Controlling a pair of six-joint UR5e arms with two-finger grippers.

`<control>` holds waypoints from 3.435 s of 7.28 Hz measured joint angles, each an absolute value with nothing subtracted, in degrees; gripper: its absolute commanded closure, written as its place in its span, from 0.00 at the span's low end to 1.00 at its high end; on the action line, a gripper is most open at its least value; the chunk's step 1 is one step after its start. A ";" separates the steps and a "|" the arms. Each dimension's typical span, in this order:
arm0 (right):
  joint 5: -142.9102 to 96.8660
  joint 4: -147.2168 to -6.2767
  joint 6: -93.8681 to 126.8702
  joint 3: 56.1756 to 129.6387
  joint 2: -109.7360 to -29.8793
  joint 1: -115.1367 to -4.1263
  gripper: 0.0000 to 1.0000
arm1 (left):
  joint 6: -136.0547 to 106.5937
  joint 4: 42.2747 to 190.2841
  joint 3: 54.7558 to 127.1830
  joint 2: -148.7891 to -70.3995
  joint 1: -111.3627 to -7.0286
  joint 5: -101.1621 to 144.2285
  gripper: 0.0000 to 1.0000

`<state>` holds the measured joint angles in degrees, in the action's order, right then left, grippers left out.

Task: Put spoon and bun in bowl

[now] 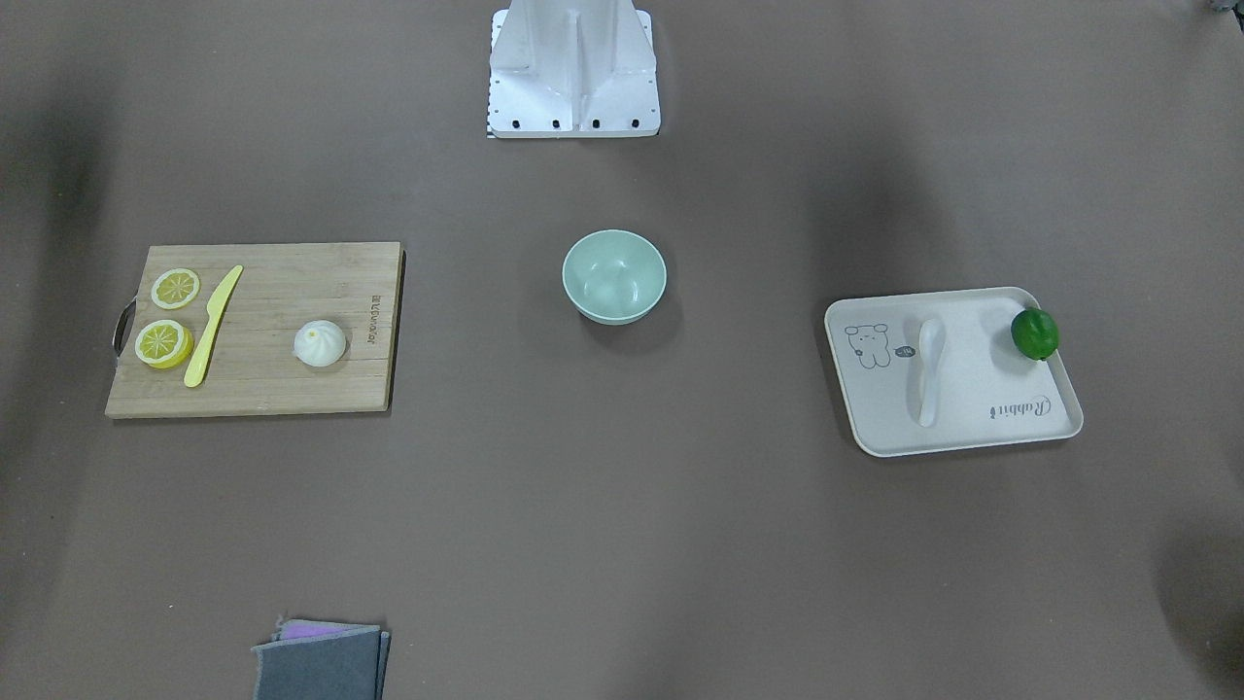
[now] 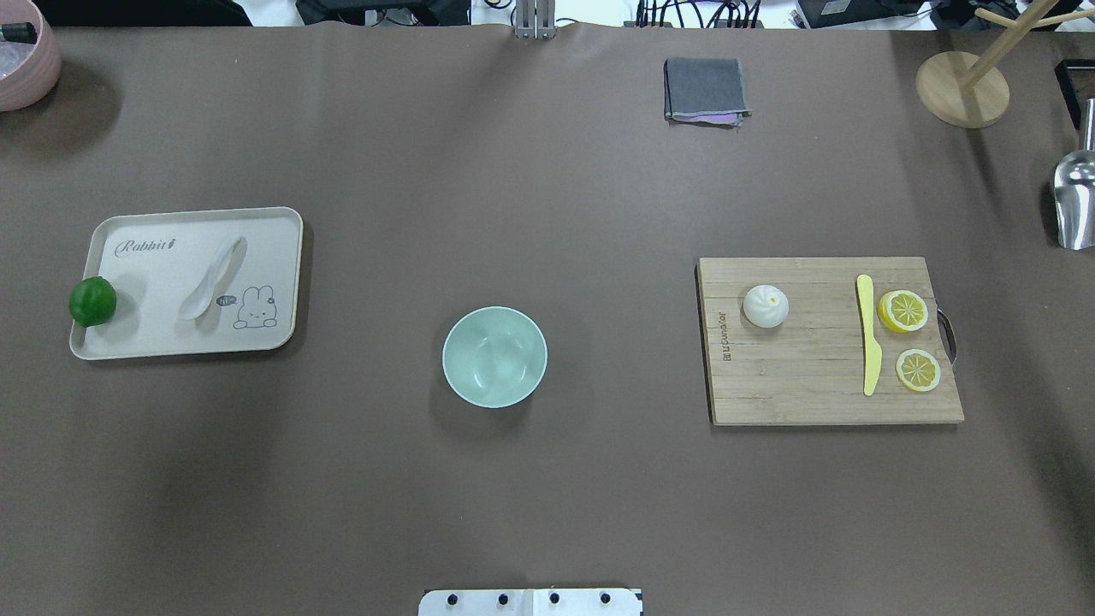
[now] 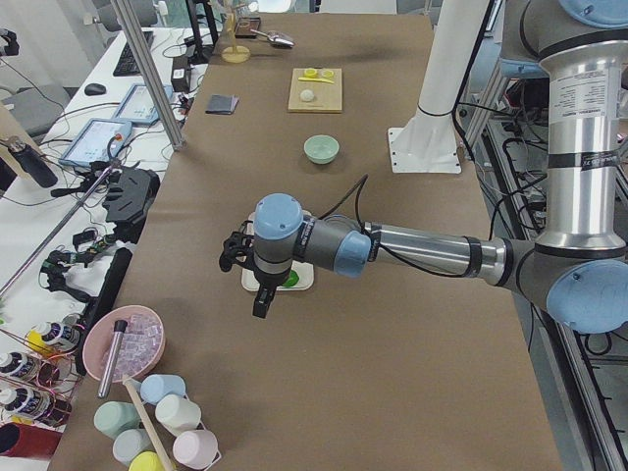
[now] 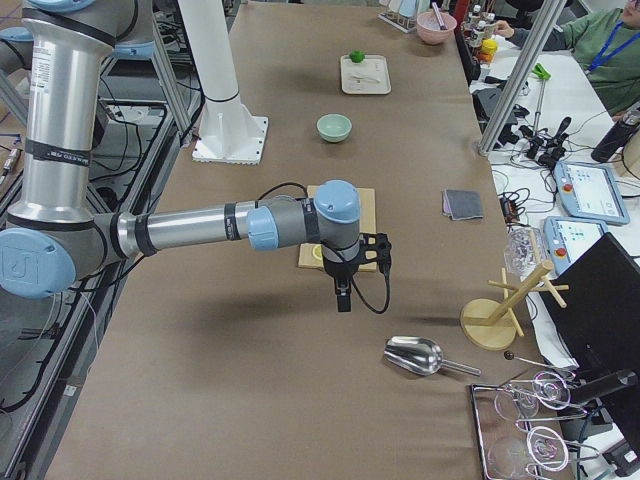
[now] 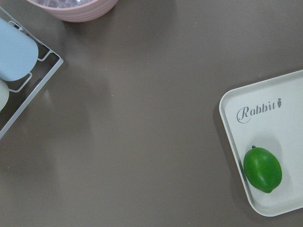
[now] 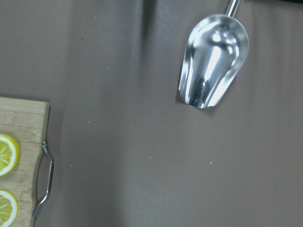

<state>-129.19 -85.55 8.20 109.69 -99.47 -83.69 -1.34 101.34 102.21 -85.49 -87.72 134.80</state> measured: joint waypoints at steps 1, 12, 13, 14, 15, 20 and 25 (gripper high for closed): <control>-129.31 -83.99 8.70 110.41 -98.66 -83.75 0.00 | -1.58 105.06 101.87 -86.00 -87.72 134.54 0.02; -117.76 -76.49 46.79 116.67 -88.43 -56.79 0.00 | -26.81 125.19 97.04 -96.75 -66.80 128.48 0.03; -115.83 -75.79 49.68 116.70 -87.87 -53.98 0.00 | -28.84 125.41 95.61 -97.49 -63.23 125.19 0.04; -115.07 -75.54 51.51 116.87 -87.60 -52.52 0.00 | -29.83 125.55 94.09 -98.20 -60.24 122.45 0.05; -114.91 -75.46 52.77 117.04 -87.51 -51.91 0.00 | -30.97 125.67 92.75 -98.94 -58.29 121.08 0.09; -114.38 -75.33 53.94 117.12 -87.61 -51.54 0.00 | -35.15 126.17 88.27 -101.65 -51.94 116.81 0.31; -113.62 -75.32 53.88 116.75 -87.54 -51.47 0.00 | -34.73 126.21 85.00 -103.94 -50.19 116.72 0.48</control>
